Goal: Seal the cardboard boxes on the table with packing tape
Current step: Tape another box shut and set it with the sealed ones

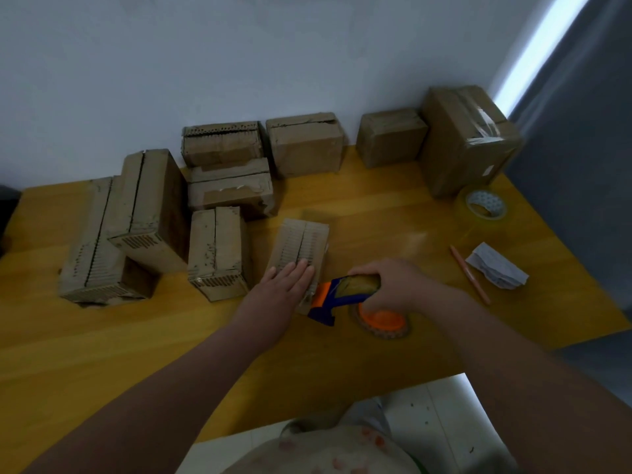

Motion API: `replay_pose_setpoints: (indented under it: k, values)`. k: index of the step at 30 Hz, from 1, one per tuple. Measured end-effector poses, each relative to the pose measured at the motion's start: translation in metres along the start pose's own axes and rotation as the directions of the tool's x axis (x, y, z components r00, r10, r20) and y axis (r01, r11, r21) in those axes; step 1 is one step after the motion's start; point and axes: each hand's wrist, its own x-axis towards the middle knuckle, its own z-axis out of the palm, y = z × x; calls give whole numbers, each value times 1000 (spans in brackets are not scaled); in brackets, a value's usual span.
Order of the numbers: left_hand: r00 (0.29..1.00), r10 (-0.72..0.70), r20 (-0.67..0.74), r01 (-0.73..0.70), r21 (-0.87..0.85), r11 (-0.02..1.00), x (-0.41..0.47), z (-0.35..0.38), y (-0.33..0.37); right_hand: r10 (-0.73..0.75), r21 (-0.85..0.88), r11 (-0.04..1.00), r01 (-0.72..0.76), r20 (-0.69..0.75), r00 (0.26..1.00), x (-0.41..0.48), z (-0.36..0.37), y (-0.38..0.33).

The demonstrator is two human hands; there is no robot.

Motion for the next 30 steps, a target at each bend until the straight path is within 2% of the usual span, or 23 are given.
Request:
replay_pose_setpoints:
  k: [6,16,21,27,30]
  values:
    - [1000,3,-4,-3,-7,1000,-1,-4,1,77,114,990,-87,90,993,6,-2,6]
    - [1000,-3,-29,3,-1,1000,-1,-6,2,155,143,975,-173,124,980,5,-1,1]
    - [1000,-5,-21,6,15,1000,-4,-11,5,205,78,974,-213,103,973,1,-5,-5]
    - [1000,-10,-22,11,21,1000,-4,-11,6,305,131,938,-322,133,943,2,-4,-3]
    - [999,-11,-33,11,22,1000,-4,-13,6,324,27,943,-331,147,935,0,0,0]
